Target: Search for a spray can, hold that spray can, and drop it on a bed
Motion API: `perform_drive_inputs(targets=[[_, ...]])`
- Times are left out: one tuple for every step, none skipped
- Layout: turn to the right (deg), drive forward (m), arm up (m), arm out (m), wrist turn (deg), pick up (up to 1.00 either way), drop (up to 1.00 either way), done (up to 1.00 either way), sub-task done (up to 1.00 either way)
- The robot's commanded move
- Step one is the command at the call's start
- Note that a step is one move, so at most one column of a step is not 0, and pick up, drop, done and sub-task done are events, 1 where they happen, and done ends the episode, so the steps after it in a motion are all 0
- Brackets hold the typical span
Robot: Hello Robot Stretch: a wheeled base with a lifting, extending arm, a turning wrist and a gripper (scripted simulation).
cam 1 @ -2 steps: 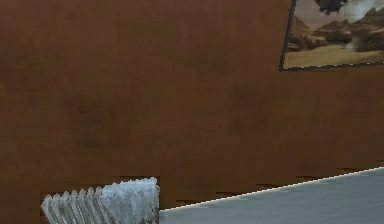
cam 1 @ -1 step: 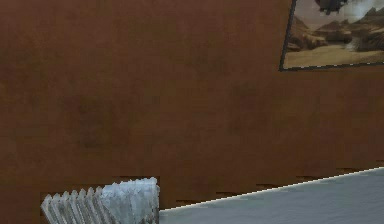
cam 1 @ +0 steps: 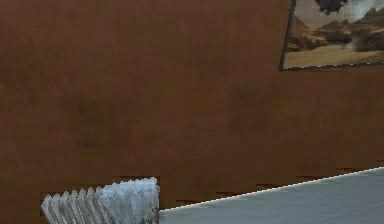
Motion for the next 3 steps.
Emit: perform_drive_inputs(targets=[[0.0, 0.0, 0.0, 0.0, -45.0, 0.0, 0.0, 0.0, 0.0], [0.0, 0.0, 0.0, 0.0, -45.0, 0.0, 0.0, 0.0, 0.0], [0.0, 0.0, 0.0, -0.16, 0.0, 0.0, 0.0, 0.0, 0.0]])
